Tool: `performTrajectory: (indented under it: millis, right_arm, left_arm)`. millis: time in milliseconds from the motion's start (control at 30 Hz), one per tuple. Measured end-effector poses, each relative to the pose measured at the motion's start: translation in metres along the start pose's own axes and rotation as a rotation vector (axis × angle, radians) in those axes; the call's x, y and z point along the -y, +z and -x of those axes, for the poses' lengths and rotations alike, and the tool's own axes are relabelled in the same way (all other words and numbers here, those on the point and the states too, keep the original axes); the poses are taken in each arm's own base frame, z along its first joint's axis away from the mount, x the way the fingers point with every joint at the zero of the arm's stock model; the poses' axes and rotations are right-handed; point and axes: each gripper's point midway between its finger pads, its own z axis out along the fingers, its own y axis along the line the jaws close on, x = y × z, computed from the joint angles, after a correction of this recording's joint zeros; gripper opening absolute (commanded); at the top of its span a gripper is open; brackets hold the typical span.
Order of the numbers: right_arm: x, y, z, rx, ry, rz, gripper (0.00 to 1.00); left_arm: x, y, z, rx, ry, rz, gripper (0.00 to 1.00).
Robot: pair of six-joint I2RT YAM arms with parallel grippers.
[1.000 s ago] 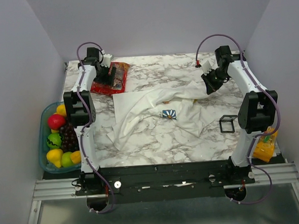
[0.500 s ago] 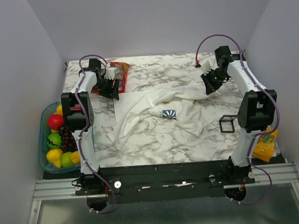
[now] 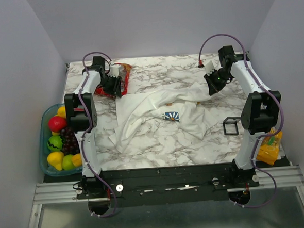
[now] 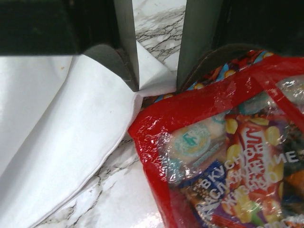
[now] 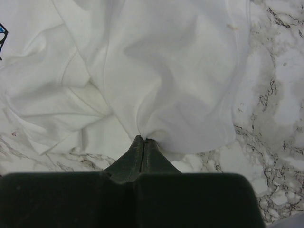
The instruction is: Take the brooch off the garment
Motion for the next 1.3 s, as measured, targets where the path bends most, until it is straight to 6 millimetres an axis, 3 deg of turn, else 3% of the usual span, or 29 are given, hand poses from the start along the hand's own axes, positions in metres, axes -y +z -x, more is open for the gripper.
performTrajectory:
  millis: [200, 300, 333, 400, 567, 700, 767, 833, 900, 967, 1067, 1200, 1300]
  right_arm:
    - [0.000, 0.000, 0.000, 0.000, 0.000, 0.000, 0.01]
    - [0.000, 0.000, 0.000, 0.000, 0.000, 0.000, 0.00]
    - [0.000, 0.001, 0.000, -0.001, 0.001, 0.001, 0.00]
    - [0.000, 0.001, -0.001, -0.003, 0.002, 0.002, 0.00]
    - [0.006, -0.003, 0.007, 0.012, 0.003, -0.023, 0.00]
    - [0.022, -0.020, 0.034, 0.089, 0.002, -0.096, 0.01]
    - [0.031, -0.034, 0.055, 0.156, 0.000, -0.148, 0.00]
    - [0.041, -0.052, 0.079, 0.231, -0.010, -0.203, 0.00]
    - [0.051, -0.075, 0.105, 0.321, -0.024, -0.263, 0.00]
    - [0.059, -0.103, 0.132, 0.415, -0.044, -0.326, 0.00]
    - [0.063, -0.143, 0.162, 0.541, -0.070, -0.403, 0.00]
    - [0.054, -0.194, 0.181, 0.667, -0.105, -0.478, 0.00]
    - [0.037, -0.236, 0.185, 0.749, -0.135, -0.528, 0.00]
  left_arm:
    - [0.010, 0.008, -0.003, -0.016, 0.006, -0.029, 0.38]
    - [0.010, 0.008, -0.003, -0.016, 0.006, -0.029, 0.18]
    - [0.010, 0.008, -0.003, -0.017, 0.008, -0.030, 0.07]
    - [0.010, 0.008, -0.003, -0.019, 0.010, -0.030, 0.00]
    - [0.009, 0.003, -0.002, -0.021, 0.016, -0.030, 0.00]
    - [0.012, -0.019, 0.016, 0.032, 0.033, -0.022, 0.00]
    - [0.017, -0.046, 0.032, 0.097, 0.047, -0.010, 0.00]
    - [0.021, -0.088, 0.056, 0.198, 0.076, 0.025, 0.00]
    - [0.026, -0.137, 0.084, 0.321, 0.121, 0.073, 0.00]
    - [0.038, -0.204, 0.116, 0.486, 0.193, 0.141, 0.00]
    - [0.061, -0.287, 0.140, 0.673, 0.285, 0.228, 0.00]
    - [0.095, -0.354, 0.148, 0.819, 0.371, 0.289, 0.00]
    - [0.111, -0.377, 0.145, 0.867, 0.396, 0.306, 0.00]
